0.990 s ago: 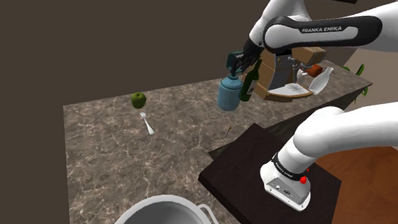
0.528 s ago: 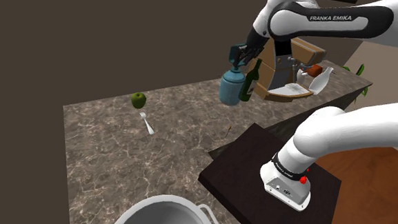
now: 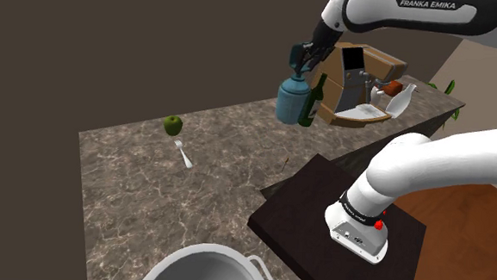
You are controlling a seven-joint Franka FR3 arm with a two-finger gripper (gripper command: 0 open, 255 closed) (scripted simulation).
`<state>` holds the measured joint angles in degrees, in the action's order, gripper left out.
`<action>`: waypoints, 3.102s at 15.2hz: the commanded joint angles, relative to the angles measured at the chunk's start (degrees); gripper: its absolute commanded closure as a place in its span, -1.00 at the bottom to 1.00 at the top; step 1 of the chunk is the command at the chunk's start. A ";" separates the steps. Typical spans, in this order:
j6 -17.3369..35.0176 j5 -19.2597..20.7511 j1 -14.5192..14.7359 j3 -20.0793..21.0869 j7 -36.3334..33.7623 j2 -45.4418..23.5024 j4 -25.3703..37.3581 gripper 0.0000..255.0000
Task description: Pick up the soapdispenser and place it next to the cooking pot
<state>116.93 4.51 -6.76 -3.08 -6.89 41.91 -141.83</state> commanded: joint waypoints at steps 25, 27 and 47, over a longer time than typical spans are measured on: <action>-18.19 -0.72 0.29 0.34 0.98 -4.81 23.07 1.00; -18.70 -1.38 0.85 2.75 -1.70 -3.78 22.40 1.00; -23.05 -8.48 4.99 28.39 -29.24 -6.80 29.46 1.00</action>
<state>94.07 -3.90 -1.65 23.82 -34.60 36.35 -113.87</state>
